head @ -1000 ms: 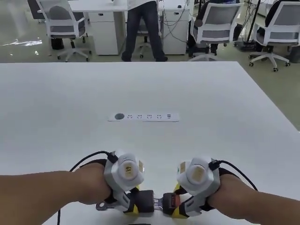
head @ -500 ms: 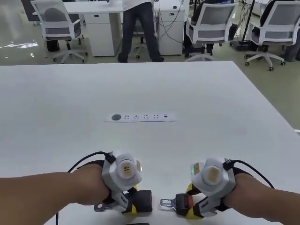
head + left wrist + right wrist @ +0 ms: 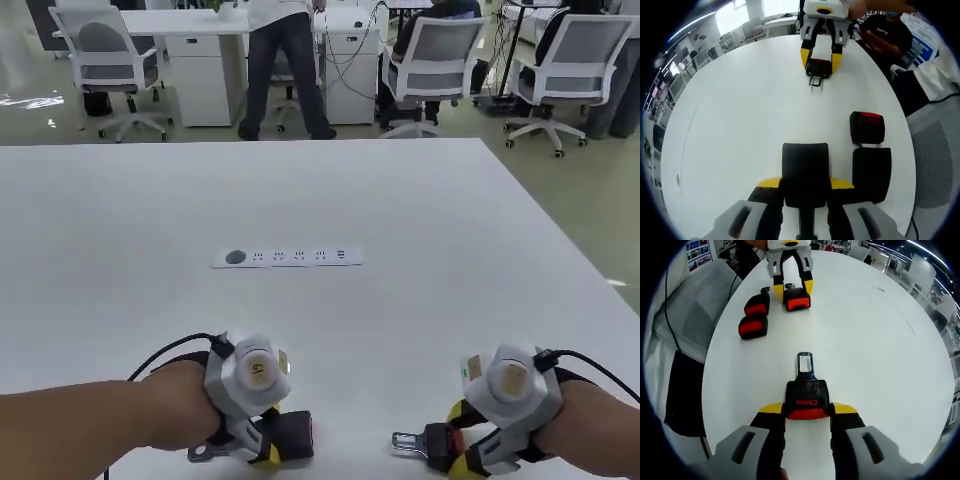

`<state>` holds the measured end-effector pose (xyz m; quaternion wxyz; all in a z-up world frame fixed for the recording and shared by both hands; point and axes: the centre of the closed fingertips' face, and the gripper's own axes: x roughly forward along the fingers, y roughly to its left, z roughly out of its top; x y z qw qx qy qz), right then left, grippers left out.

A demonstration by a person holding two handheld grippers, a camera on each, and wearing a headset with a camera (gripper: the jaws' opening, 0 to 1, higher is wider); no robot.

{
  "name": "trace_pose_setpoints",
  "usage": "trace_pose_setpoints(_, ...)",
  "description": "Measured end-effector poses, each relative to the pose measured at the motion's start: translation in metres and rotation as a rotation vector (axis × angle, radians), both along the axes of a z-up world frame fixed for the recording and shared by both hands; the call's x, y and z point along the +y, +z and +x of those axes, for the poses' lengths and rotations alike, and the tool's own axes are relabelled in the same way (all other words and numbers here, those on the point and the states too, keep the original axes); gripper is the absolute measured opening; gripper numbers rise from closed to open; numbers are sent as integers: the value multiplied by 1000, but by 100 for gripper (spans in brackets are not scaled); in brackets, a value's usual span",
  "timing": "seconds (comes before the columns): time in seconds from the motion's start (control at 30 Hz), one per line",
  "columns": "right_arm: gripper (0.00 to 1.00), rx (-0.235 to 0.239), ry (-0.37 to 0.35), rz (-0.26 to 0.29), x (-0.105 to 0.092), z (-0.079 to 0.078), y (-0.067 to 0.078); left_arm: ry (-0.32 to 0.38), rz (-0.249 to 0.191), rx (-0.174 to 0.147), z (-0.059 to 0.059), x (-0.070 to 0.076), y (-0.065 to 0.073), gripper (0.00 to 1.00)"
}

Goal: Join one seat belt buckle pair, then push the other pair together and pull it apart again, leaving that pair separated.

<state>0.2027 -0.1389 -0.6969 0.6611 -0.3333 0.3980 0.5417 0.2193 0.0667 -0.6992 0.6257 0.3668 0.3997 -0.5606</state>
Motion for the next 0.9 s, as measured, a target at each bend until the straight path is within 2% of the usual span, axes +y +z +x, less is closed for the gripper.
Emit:
trace_pose_setpoints(0.13, 34, -3, -15, -6, 1, -2, 0, -46, 28, -26, -4, -4, 2, 33)
trace_pose_setpoints(0.2, 40, -47, -15, -23, 0, 5, 2, -39, 47, -21, -2, -4, 1, 33)
trace_pose_setpoints(0.3, 46, -69, -29, -33, 0, 5, 4, -37, 61, -25, -6, -6, 3, 33)
trace_pose_setpoints(0.4, 48, -90, -58, -37, -3, 5, 5, -30, 66, -34, 0, -1, 3, 34)
trace_pose_setpoints(0.47, 49, -111, -100, -14, -4, 5, 8, -22, 69, -59, -1, -1, 5, 39)
trace_pose_setpoints(0.53, 49, -117, -172, 36, -5, 3, 14, -25, 89, -65, -1, 4, 5, 45)
trace_pose_setpoints(0.57, 49, -126, -210, 60, -7, 2, 18, -4, 86, -73, 2, 8, 7, 48)
trace_pose_setpoints(0.6, 50, -127, -236, 73, -9, 0, 20, 25, 62, -96, 6, 8, 12, 47)
trace_pose_setpoints(0.63, 52, -125, -269, 101, -8, -5, 23, 59, 44, -103, 3, 8, 21, 48)
trace_pose_setpoints(0.67, 55, -125, -275, 107, -8, -8, 23, 107, 10, -113, 4, 11, 29, 48)
trace_pose_setpoints(0.7, 59, -130, -276, 105, -8, -17, 26, 147, -13, -120, 6, 17, 30, 49)
trace_pose_setpoints(0.77, 62, -142, -284, 121, -6, -30, 30, 189, -40, -131, -8, 21, 43, 52)
trace_pose_setpoints(0.83, 65, -140, -308, 139, -6, -40, 30, 193, -63, -128, -25, 25, 50, 55)
trace_pose_setpoints(0.9, 69, -146, -315, 154, -4, -48, 30, 206, -84, -142, -32, 38, 46, 55)
